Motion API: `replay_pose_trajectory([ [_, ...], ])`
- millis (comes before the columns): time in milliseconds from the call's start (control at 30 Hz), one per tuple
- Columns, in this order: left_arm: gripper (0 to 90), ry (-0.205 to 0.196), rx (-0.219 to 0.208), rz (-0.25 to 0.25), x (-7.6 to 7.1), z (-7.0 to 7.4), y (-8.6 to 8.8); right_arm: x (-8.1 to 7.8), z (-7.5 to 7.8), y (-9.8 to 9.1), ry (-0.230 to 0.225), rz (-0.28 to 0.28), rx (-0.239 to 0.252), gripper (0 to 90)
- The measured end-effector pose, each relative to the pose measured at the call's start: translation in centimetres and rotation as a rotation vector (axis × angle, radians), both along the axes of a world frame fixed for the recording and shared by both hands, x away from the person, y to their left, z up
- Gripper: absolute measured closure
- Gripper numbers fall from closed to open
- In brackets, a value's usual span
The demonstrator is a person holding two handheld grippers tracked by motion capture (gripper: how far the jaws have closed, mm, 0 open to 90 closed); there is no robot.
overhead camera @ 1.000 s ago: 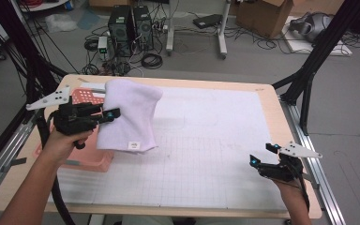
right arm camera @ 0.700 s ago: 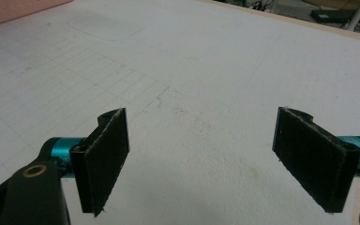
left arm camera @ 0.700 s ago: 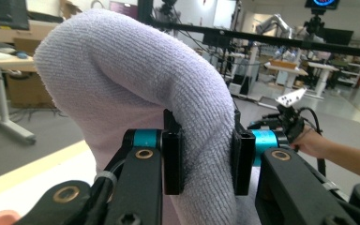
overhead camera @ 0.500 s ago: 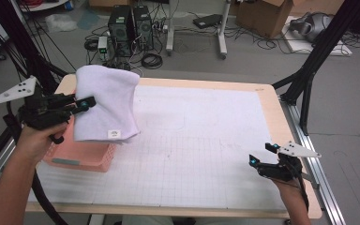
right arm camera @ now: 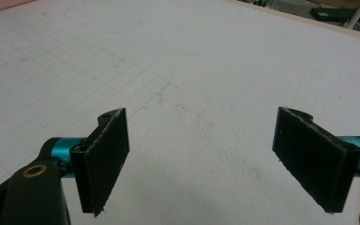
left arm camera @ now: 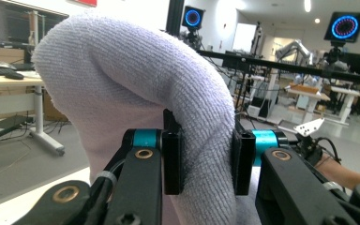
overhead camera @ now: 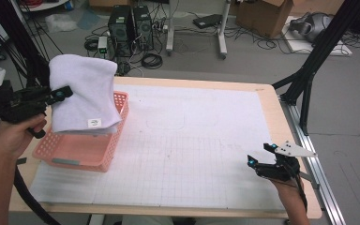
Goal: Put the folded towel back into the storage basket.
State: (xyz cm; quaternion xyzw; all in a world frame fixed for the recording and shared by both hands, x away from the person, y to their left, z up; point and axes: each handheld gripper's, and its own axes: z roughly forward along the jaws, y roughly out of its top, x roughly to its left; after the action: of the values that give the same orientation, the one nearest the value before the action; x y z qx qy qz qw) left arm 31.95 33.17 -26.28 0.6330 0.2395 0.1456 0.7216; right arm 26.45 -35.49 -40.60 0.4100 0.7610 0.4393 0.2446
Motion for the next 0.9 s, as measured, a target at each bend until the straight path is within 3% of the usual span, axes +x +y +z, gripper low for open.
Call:
replay_pose_trajectory([
  [500,71.9,0.064,-0.003,0.062,0.2,-3.5,3.3,0.2,-0.3,0.6,0.014,0.004,-0.017,17.8],
  [900,71.4,0.155,-0.004,0.096,0.9,-7.1,4.2,0.2,-0.4,0.7,0.016,0.002,-0.023,17.8],
])
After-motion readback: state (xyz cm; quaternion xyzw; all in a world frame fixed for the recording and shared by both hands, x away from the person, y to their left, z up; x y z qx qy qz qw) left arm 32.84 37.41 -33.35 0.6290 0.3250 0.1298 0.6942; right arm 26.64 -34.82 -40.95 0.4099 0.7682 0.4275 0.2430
